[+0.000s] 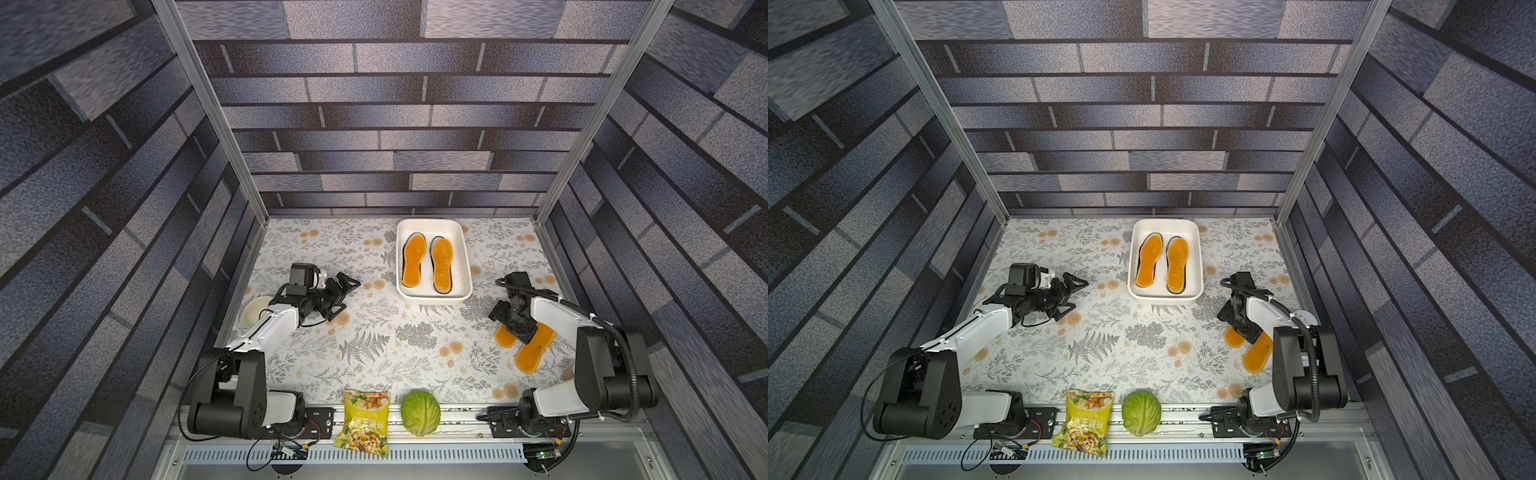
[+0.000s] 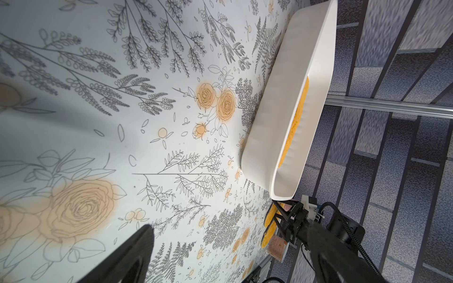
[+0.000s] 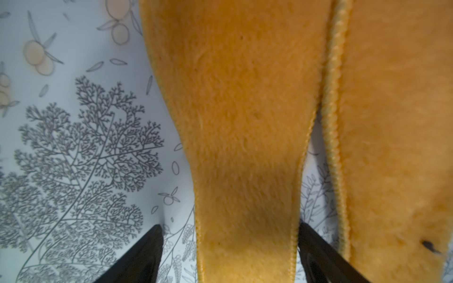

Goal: Put the insoles into the storage box
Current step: Pick up the insole from the center of the board.

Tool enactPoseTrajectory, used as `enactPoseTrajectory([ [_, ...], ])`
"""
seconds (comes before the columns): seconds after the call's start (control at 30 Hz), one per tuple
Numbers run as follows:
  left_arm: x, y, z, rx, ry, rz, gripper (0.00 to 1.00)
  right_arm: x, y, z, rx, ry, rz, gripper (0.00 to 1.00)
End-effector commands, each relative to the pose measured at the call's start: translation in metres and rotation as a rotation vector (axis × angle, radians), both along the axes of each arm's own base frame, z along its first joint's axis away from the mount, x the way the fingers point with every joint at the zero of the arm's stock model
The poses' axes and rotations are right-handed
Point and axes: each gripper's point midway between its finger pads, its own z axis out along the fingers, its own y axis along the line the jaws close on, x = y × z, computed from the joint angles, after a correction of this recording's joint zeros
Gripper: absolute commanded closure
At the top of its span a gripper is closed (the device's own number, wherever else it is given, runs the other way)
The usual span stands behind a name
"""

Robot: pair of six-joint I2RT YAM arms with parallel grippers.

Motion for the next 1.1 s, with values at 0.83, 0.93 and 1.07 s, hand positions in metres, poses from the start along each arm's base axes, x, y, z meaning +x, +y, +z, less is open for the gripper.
enactPoseTrajectory([
  [0.83,0.001,0.003,0.009,0.034,-0.019,-0.007,0.0,0.008,-0.003,-0.013,-0.006,0.043,0.042,0.48],
  [0.93,0.002,0.002,0.008,0.033,-0.015,-0.008,0.0,0.009,-0.003,-0.012,-0.004,0.032,0.047,0.53],
  [1.07,0.003,0.0,0.007,0.03,-0.013,-0.015,0.0,0.011,-0.002,-0.008,-0.002,0.021,0.057,0.55],
])
